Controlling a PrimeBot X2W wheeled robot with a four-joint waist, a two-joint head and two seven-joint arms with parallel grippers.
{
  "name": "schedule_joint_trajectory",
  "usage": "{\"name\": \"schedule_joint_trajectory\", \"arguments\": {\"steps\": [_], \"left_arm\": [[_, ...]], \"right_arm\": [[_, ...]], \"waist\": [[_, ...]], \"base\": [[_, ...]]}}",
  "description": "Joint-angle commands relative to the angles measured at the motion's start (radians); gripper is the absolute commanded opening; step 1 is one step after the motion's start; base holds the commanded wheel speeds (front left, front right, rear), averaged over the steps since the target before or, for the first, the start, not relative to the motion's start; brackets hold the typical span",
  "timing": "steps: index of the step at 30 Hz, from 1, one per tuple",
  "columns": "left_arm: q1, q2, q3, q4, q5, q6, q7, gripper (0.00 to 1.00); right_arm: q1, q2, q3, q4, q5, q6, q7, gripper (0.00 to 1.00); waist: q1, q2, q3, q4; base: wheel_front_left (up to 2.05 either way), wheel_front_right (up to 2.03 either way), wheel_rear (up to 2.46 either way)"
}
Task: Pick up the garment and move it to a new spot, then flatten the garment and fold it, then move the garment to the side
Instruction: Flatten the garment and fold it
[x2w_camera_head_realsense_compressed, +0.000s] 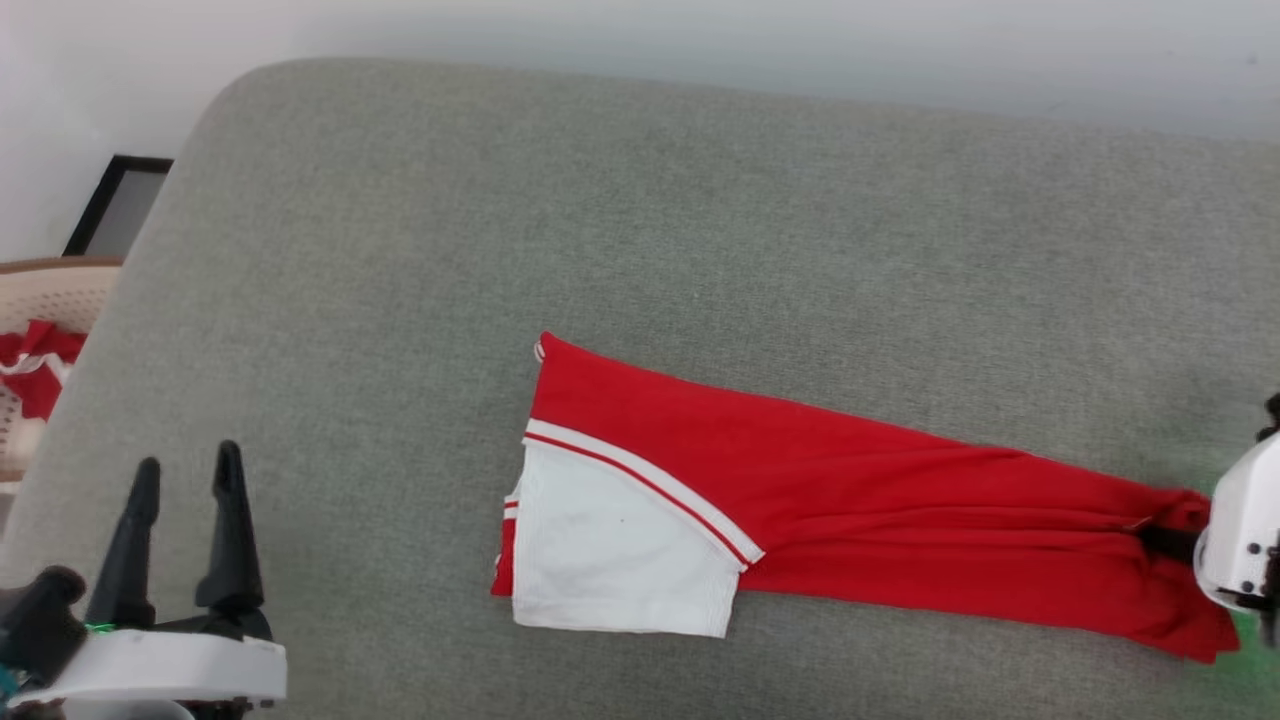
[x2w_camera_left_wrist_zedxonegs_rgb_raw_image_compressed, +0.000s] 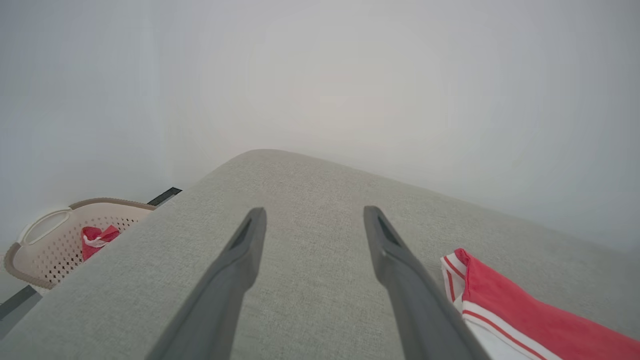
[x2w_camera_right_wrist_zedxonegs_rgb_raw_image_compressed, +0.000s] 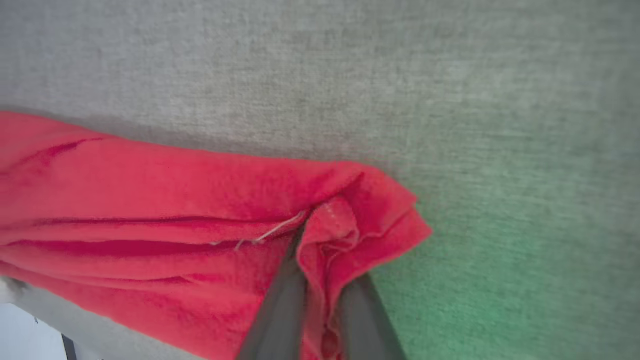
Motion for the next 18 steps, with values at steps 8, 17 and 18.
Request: {"name": "schedule_joint_trajectory", "arguments": {"steps": [8,17,18], "left_arm": [[0.019,-0.083,0.102,0.003,0.081,-0.075,0.000,1.00],[0.005,-0.140,0.141,0.030,0.139,-0.145,0.000,1.00],[0.005,-0.145,0.146,0.036,0.143,-0.150,0.000,1.00]], "right_arm": [[0.000,-0.001,0.034,0.018,0.020,-0.001,0.001,0.00],[-0.035,-0.115,-0.027,0.049,-0.046,-0.001,-0.054,0.00],[-0.039,-0.127,-0.035,0.059,-0.060,-0.001,-0.060,0.00]], "waist": [[-0.0001,0.0000,0.002,-0.007],[-0.0001,0.0000,-0.009,-0.032],[-0.0001,0.0000,-0.012,-0.036]], "base": [[0.00,0.00,0.00],[0.00,0.00,0.00],[0.00,0.00,0.00]]}}
